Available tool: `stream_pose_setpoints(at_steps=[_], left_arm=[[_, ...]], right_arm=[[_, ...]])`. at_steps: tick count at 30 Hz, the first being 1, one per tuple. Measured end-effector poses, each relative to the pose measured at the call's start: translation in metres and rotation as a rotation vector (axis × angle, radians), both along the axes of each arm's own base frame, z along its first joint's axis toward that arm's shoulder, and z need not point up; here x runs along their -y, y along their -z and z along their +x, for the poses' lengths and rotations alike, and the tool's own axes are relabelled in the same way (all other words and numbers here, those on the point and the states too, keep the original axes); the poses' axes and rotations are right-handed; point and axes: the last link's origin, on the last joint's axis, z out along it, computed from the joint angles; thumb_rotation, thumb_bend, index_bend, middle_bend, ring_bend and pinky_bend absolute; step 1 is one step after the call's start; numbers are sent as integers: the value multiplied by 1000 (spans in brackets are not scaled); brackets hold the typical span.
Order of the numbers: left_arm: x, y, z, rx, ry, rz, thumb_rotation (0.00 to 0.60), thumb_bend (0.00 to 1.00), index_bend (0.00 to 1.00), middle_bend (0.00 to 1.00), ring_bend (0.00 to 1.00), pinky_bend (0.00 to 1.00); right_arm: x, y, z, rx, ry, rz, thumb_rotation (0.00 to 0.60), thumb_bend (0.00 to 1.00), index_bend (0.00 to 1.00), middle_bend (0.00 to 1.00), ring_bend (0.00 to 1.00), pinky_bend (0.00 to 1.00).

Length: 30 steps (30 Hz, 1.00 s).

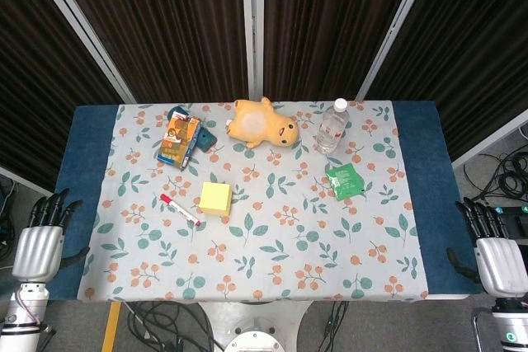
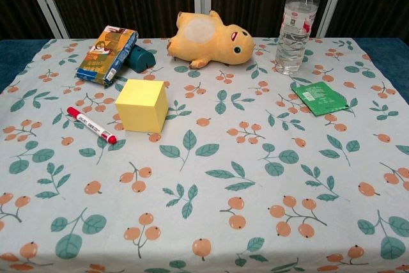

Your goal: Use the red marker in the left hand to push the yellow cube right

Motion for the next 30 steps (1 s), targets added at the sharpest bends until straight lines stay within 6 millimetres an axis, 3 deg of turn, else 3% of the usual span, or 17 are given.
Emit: stream_pose_setpoints(at_steps=[18, 24, 30], left_arm=[[-5, 1, 7, 14, 39, -44, 600, 121, 240, 137, 71, 72], [-28, 2, 17, 26, 120, -115, 600, 222, 269, 218, 84, 72], [-66, 12, 24, 10, 200, -214, 600, 257, 300, 237, 91, 73]], right_arm=[[1, -5, 1, -6, -13, -12, 600, 253, 0, 35, 0, 0], [6, -11, 6, -18, -42, -17, 600, 251, 0, 35, 0, 0], [7, -13, 9, -20, -58, -17, 600, 252, 0, 35, 0, 0]])
